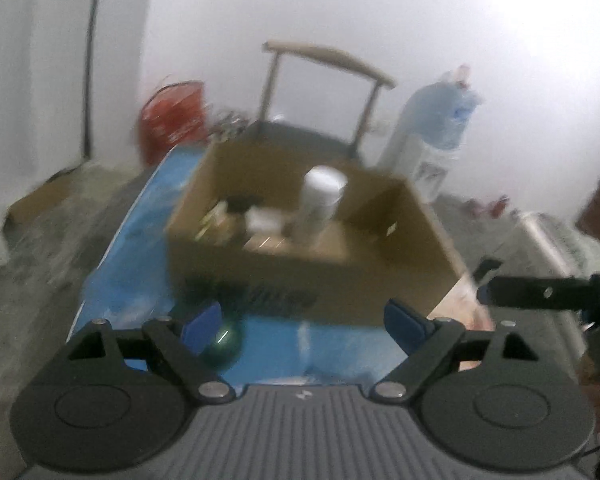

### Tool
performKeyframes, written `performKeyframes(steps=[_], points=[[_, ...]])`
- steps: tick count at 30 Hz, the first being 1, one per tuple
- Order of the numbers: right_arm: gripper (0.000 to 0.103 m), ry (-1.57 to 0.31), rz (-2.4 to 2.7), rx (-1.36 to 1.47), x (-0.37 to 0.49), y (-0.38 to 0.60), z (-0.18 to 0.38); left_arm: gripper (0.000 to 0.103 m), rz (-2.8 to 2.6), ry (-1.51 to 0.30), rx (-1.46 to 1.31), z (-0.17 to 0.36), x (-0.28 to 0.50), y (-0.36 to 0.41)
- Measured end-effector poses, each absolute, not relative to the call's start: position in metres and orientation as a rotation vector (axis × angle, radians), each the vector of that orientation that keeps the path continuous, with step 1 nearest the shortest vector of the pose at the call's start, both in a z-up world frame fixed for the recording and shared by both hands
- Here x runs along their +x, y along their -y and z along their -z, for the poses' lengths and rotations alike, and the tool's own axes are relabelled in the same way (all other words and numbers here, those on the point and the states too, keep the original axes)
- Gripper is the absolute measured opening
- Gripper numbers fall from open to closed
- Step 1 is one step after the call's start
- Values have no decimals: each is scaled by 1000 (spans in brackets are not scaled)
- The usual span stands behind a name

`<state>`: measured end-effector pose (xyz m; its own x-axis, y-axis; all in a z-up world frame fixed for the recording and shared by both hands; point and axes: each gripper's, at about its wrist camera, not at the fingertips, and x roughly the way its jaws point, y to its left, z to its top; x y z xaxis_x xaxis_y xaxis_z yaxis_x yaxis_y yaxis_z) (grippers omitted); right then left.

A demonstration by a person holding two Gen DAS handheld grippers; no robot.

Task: Organize rigid objects
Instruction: 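Move the right tool down to the dark green round jar, then close the right tool on the dark green round jar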

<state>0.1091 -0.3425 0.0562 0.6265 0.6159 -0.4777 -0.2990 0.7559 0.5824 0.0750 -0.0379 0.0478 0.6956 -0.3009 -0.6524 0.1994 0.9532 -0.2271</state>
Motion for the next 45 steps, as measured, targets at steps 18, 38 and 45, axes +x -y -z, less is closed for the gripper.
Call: performKeyframes(steps=[18,38,45], points=[[81,-905,-705,315,189,197,17,90,170,-848,-13,31,109,24],[72,-968,-770,289,233,162,56,90,182,-876,3,59,133,25],[71,-960,-758,250,220,166,52,90,216,-879,40,58,127,38]])
